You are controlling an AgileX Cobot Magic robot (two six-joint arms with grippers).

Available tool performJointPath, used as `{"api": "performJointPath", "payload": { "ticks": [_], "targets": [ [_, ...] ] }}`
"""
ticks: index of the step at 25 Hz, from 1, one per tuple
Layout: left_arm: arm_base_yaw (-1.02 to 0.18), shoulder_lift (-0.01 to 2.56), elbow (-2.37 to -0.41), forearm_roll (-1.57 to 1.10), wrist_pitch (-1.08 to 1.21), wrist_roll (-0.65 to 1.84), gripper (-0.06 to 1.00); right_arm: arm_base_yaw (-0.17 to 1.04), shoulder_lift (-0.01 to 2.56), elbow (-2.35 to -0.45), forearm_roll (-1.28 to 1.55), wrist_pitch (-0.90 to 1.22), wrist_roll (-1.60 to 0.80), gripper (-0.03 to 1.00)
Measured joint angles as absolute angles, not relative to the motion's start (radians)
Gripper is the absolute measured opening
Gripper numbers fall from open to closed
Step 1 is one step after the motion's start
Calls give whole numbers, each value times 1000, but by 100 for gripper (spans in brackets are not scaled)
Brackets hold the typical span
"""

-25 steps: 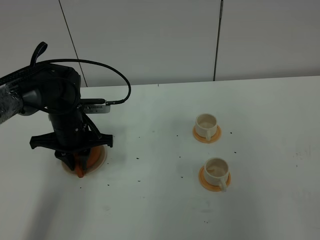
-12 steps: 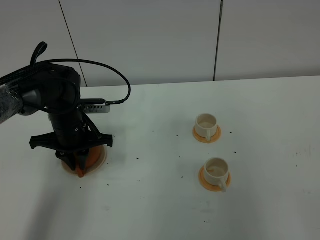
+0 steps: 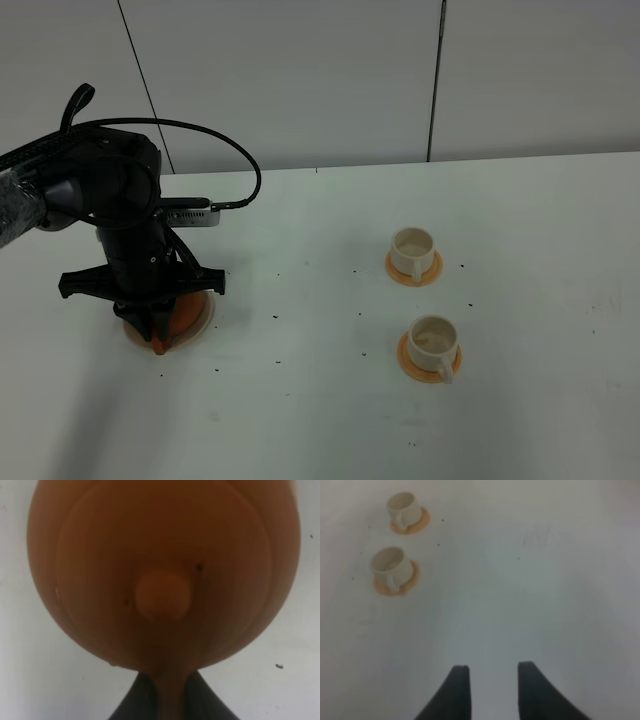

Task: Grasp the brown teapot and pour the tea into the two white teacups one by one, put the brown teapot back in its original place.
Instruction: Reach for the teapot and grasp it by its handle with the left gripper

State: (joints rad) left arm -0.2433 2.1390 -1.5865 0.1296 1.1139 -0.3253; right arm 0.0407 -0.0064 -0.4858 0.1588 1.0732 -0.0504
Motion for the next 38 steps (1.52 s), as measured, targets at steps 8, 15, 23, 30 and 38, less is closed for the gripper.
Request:
{"api": "performJointPath", "payload": {
  "ticks": [8,15,23,30,38],
  "targets": [
    [-243,2139,-1586,130,1115,-325,17,41,-6,-486,159,1073,-50,23],
    [-243,2139,-1586,132,1115,-325,17,41,-6,-486,159,1073,-50,23],
    [-243,2139,-1588,133,1116,-325,17,41,-6,-486,159,1073,-50,23],
    [-243,2128,-1588,132,1116,-325,17,41,-6,-486,159,1073,-50,23],
    [-245,2116,-1588,129,1129,-324,17,41,-6,-486,160,1073,-50,23]
  ]
}}
